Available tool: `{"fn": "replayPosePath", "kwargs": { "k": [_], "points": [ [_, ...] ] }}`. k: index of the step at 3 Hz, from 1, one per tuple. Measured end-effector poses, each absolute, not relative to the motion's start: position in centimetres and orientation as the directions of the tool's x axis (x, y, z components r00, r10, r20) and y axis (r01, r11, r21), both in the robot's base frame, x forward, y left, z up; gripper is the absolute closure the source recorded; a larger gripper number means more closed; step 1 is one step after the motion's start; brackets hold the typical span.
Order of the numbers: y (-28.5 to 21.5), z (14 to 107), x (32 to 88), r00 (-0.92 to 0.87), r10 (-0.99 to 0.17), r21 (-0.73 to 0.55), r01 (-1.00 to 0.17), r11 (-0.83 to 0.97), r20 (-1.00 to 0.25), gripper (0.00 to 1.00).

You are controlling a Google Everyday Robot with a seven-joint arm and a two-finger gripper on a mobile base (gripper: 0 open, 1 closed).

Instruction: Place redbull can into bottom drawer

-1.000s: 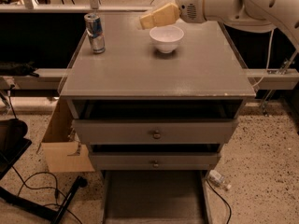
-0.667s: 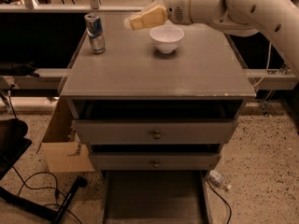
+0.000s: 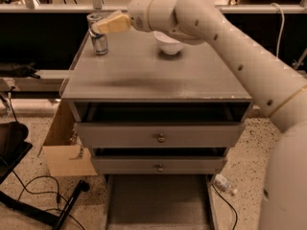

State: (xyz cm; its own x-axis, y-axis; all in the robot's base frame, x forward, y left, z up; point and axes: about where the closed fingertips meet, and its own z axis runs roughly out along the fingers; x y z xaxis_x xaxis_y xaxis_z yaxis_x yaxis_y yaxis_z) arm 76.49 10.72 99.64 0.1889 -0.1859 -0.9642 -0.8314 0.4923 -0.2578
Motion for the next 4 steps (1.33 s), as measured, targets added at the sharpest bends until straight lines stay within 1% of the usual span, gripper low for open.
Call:
{"fn": "replayPosePath", "kwargs": {
  "k": [1,2,3,4],
  "points": [
    [14.5,98.9,79.7,0.182,-0.166,-0.240,-0.842,0.483,-0.969,0.00],
    [18.4,96.9,82.1,0.125,-0.157,-0.185,-0.866,0.465,-0.980,0.00],
    [19.6,95.3,83.1,0.074,-0.162,-0.142,-0.878,0.457,-0.984,0.00],
    [20.5,92.8,83.3,0.036,-0.139,-0.096,-0.889,0.448,-0.990,0.00]
  ]
}}
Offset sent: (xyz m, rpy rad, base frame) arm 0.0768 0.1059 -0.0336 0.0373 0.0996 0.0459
